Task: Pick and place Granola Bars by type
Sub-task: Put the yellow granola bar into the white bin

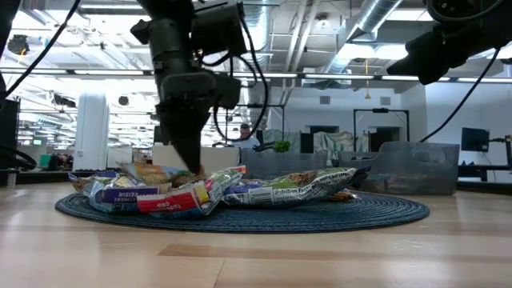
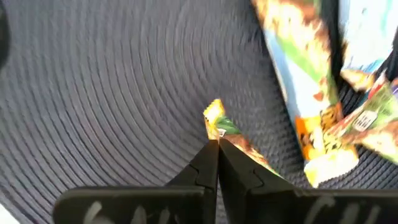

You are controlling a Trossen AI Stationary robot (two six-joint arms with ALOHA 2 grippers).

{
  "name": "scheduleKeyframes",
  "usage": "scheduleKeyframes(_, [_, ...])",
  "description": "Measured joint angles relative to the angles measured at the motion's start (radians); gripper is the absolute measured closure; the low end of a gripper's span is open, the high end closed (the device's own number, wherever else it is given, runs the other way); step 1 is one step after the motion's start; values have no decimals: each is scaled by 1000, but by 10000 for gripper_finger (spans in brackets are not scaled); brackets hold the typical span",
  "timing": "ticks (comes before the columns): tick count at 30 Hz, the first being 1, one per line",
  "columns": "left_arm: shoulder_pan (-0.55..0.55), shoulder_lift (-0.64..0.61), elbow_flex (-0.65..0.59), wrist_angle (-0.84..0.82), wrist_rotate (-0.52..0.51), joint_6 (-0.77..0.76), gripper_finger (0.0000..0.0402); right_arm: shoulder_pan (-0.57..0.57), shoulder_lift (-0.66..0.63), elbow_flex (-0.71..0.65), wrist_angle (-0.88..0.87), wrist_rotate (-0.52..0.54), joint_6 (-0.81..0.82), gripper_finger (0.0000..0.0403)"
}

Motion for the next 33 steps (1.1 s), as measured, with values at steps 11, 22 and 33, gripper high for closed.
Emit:
scheduleKeyframes(11, [-4, -7, 204, -186, -177, 94, 401, 0, 0, 0, 0, 0, 0, 232])
scheduleKeyframes(22, [-5, -8, 391, -400, -457, 169, 401, 0, 0, 0, 0, -8, 0, 232])
scheduleKeyframes(33, [18, -9, 469, -635, -805, 171, 401, 0, 0, 0, 0, -26, -1, 232])
